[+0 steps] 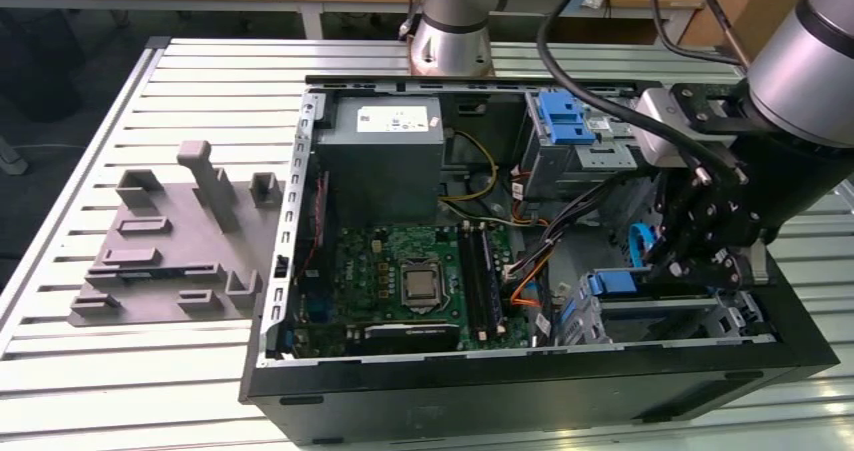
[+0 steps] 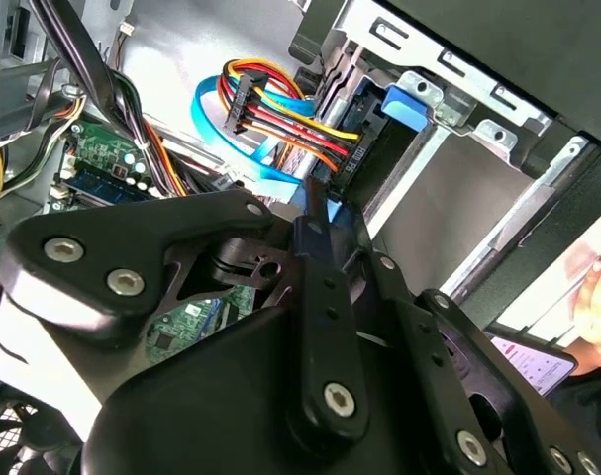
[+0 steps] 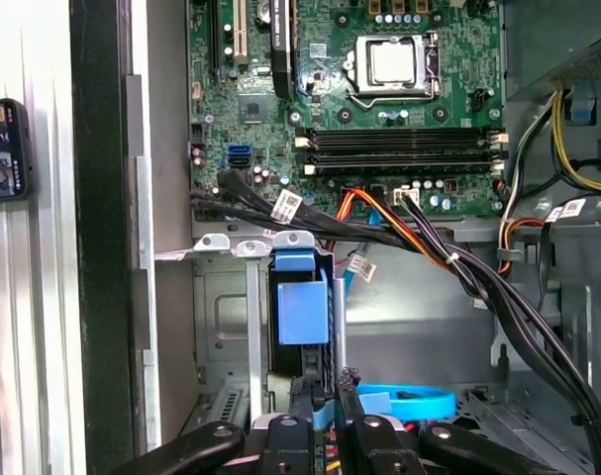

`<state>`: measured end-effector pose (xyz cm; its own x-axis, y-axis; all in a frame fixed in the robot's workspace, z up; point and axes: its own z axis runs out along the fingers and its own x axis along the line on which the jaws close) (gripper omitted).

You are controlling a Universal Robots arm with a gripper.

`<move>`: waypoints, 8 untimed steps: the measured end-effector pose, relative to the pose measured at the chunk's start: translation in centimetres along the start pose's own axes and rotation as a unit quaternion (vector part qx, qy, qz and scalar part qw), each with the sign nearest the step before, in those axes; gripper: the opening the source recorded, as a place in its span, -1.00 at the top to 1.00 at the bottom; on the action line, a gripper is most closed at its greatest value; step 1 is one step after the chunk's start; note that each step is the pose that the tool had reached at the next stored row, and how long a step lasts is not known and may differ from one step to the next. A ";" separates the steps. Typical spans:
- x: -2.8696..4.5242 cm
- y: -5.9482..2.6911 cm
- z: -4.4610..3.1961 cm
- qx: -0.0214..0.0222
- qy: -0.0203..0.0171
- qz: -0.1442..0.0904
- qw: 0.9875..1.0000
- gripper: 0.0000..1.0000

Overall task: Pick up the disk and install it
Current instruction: 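Insert the second disk wire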

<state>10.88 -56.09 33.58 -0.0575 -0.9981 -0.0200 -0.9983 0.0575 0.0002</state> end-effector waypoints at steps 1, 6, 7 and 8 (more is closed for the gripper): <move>0.00 0.00 -0.08 0.000 0.000 0.000 1.000 0.52; 0.01 0.00 -0.20 0.000 -0.003 0.000 1.000 0.52; 0.02 0.00 -0.21 0.000 -0.005 0.000 1.000 0.52; 0.03 0.00 -0.21 0.000 -0.006 0.000 1.000 0.52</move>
<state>10.87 -56.12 33.79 -0.0575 -0.9978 -0.0324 -0.9983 0.0575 0.0009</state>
